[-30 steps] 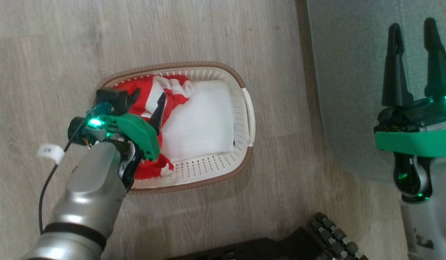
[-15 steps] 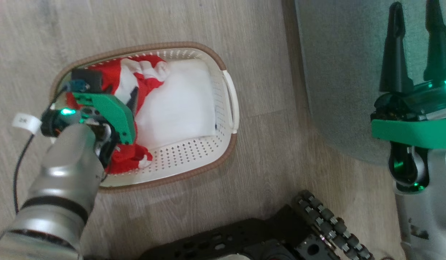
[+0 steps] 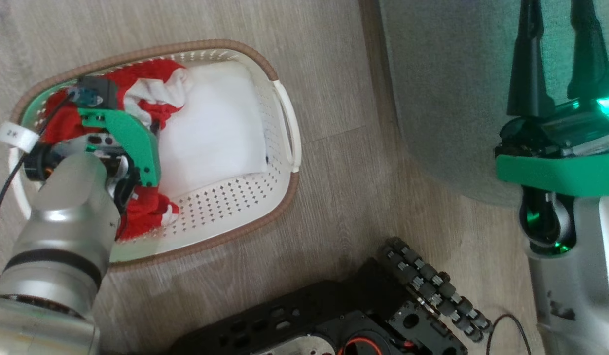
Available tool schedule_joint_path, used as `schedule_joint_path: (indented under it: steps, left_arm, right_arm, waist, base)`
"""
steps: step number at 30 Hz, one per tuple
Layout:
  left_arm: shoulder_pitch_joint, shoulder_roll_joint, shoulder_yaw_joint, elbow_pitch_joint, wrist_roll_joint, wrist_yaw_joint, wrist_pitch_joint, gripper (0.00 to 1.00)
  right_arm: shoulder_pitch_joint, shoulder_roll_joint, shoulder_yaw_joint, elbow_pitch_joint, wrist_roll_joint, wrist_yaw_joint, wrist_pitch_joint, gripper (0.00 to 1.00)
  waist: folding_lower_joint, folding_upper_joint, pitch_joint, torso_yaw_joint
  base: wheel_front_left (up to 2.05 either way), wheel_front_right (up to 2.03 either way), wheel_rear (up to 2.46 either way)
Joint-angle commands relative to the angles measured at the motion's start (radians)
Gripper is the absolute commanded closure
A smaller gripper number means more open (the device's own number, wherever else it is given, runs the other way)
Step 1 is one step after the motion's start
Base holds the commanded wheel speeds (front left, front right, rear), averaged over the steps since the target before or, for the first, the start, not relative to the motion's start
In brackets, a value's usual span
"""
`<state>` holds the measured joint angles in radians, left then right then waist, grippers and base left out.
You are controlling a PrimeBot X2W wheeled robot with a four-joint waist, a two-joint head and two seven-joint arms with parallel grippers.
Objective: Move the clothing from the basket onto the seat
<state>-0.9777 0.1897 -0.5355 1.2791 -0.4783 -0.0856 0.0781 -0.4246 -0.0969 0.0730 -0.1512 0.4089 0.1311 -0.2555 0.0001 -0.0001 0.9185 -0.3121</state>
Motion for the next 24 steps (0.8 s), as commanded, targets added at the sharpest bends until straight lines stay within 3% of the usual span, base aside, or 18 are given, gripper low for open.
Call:
schedule_joint_path:
  steps: [1, 5, 6, 9, 10, 24]
  left_arm:
    - [0.006, 0.031, 0.014, -0.002, 0.004, 0.010, 0.004, 0.00]
    - [0.000, 0.043, 0.009, 0.003, 0.002, 0.020, 0.043, 0.00]
    - [-0.002, 0.046, 0.009, 0.004, 0.001, 0.021, 0.046, 0.08]
    - [-0.007, 0.051, 0.006, 0.005, 0.000, 0.019, 0.043, 0.88]
    - [-0.008, 0.050, 0.005, 0.006, -0.002, 0.018, 0.039, 1.00]
    - [0.010, 0.027, -0.017, 0.008, -0.017, -0.019, -0.012, 1.00]
  right_arm:
    - [0.024, 0.007, 0.014, -0.033, 0.000, 0.000, -0.006, 0.00]
    - [0.024, 0.011, 0.016, -0.035, -0.001, 0.000, -0.006, 0.00]
    - [0.024, 0.012, 0.017, -0.035, -0.001, 0.000, -0.006, 0.00]
    - [0.023, 0.015, 0.018, -0.034, -0.002, 0.000, -0.006, 0.00]
    - [0.023, 0.016, 0.017, -0.033, -0.002, 0.000, -0.006, 0.00]
    - [0.014, 0.018, 0.021, -0.013, -0.007, 0.000, -0.006, 0.00]
  waist:
    - [-0.0001, 0.0001, 0.008, -0.009]
    - [-0.0001, 0.0001, 0.017, -0.020]
    - [-0.0001, 0.0001, 0.018, -0.023]
    - [-0.0001, 0.0001, 0.018, -0.026]
    - [-0.0001, 0.0001, 0.017, -0.025]
    - [-0.0001, 0.0001, -0.038, -0.011]
  base:
    - [0.00, 0.00, 0.00]
    - [0.00, 0.00, 0.00]
    - [0.00, 0.00, 0.00]
    - [0.00, 0.00, 0.00]
    - [0.00, 0.00, 0.00]
    - [0.00, 0.00, 0.00]
